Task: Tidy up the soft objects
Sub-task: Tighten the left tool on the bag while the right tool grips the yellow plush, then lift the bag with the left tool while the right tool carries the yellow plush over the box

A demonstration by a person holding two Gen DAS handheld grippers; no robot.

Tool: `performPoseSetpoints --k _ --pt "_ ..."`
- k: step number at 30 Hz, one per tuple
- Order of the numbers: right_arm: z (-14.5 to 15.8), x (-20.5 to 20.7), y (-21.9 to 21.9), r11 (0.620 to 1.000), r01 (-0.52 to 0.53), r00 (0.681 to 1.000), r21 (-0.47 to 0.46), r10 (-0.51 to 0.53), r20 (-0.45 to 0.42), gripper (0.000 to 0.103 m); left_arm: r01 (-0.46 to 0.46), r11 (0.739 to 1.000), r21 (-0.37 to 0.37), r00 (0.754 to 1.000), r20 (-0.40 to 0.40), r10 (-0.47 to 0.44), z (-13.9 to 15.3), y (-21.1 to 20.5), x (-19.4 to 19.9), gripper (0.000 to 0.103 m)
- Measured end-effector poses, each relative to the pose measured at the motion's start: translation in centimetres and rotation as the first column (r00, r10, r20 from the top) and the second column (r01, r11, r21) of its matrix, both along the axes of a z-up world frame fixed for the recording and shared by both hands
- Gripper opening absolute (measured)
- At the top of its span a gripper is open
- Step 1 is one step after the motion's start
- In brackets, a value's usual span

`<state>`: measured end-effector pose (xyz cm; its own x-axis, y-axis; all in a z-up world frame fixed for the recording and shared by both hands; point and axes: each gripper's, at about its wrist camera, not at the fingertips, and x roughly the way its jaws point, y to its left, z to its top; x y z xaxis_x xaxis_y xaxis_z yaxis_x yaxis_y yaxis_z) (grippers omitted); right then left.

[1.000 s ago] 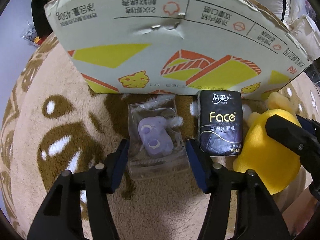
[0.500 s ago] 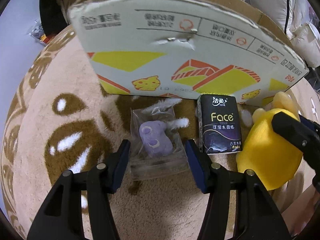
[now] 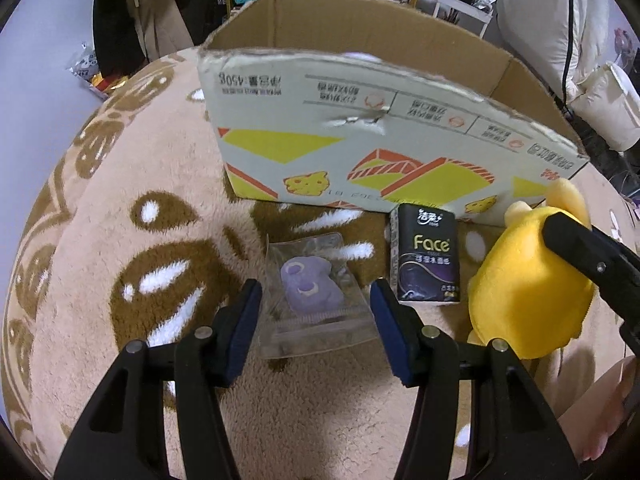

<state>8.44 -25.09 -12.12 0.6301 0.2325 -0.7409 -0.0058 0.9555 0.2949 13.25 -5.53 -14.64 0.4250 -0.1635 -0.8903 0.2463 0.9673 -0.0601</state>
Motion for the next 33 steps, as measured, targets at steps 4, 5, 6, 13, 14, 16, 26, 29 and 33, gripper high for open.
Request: performPoseSetpoints --k 4,5,6,13,14,16,26,29,33 --pt "0.3 -0.3 -0.3 1.0 0.015 1.0 0.005 -0.015 0.021 0.037 0.013 1.0 0.007 1.0 0.01 -0.013 0.4 -0.3 -0.5 0.055" --pt "0.5 -0.3 -0.5 1.0 0.019 0.999 0.007 -0.019 0.028 0.037 0.015 1.0 0.009 1.0 0.013 -0.015 0.5 -0.3 -0.6 0.055" --pt "0.7 -0.5 -0.5 1.0 0.023 0.999 0.007 -0.023 0.038 0.037 0.015 1.0 0.01 1.0 0.018 -0.015 0.6 -0.3 -0.8 0.055" --pt "2.2 -1.5 -0.4 0.999 0.037 0.992 -0.018 -0.034 0.123 0.037 0.008 1.0 -0.012 0.993 0.114 -0.007 3.5 0.1 -2.3 0.055" --pt "2.6 -1.7 -0.4 0.998 0.046 0.989 -0.033 -0.041 0.141 0.037 0.012 1.0 -0.009 0.99 0.14 -0.011 4.1 0.1 -2.7 0.055" --pt "3.1 -2.0 -0.4 0.998 0.05 0.985 -0.039 -0.042 0.169 0.037 0.016 1.0 -0.01 0.983 0.183 -0.014 5.3 0.2 -3.3 0.055" --pt "6.3 -3.6 -0.3 0.994 0.061 0.952 -0.09 -0.031 0.303 0.037 0.019 0.999 -0.045 0.921 0.389 0.0 10.9 0.5 -5.3 0.055" --pt "7.4 -3.8 -0.5 0.992 0.072 0.94 -0.106 -0.031 0.341 0.037 0.027 0.998 -0.056 0.9 0.436 0.0 12.4 0.2 -5.2 0.055" --pt "8.9 -3.8 -1.1 0.99 0.092 0.921 -0.107 -0.044 0.388 0.037 0.04 0.997 -0.062 0.88 0.476 -0.006 14.3 -0.3 -4.5 0.055"
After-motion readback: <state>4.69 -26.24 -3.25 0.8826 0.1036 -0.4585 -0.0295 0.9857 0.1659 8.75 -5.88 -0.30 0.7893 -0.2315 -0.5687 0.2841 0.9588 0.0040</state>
